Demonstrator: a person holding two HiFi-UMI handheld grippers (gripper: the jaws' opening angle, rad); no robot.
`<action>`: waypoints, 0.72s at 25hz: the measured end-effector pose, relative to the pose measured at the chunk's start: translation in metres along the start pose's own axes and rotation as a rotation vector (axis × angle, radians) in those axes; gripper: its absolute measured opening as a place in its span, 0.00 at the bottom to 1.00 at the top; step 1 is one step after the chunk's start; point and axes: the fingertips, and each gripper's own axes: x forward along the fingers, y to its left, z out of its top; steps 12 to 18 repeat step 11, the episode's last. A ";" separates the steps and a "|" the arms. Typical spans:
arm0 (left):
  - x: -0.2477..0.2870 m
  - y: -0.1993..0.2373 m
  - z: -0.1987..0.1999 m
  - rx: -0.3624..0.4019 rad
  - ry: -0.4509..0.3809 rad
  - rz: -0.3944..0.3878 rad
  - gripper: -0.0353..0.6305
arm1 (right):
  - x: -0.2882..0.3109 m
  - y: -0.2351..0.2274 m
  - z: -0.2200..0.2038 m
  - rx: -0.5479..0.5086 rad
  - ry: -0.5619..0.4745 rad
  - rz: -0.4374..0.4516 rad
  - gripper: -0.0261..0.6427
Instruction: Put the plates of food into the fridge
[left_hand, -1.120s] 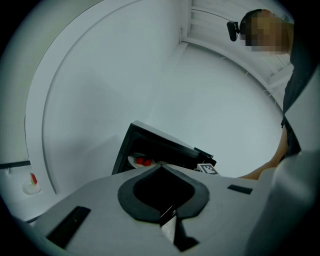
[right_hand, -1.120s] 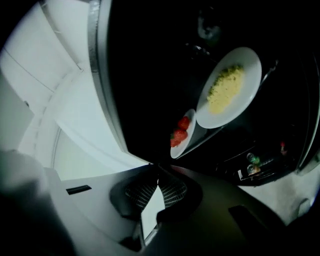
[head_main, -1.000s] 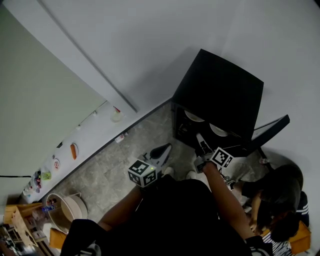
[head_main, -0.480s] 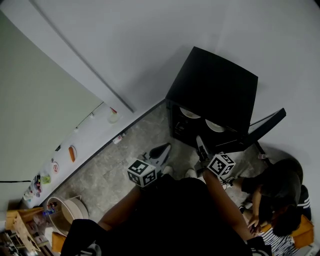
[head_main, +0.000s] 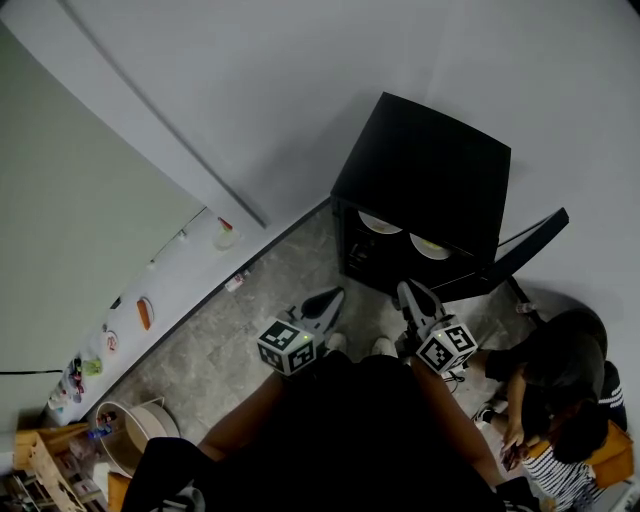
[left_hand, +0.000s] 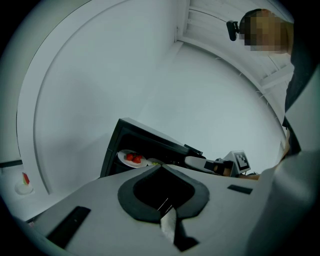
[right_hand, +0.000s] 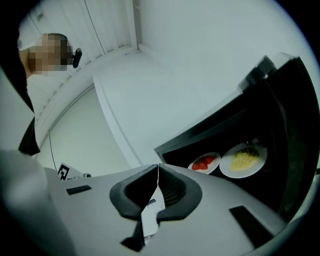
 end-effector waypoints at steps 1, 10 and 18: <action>0.000 0.000 0.000 0.000 0.002 -0.004 0.09 | -0.002 0.005 0.001 -0.024 -0.005 0.008 0.08; -0.003 0.009 0.000 -0.009 0.011 -0.035 0.09 | -0.018 0.037 -0.004 -0.180 -0.009 0.018 0.08; -0.005 0.011 0.001 -0.014 0.009 -0.032 0.09 | -0.019 0.041 -0.005 -0.191 -0.009 0.018 0.08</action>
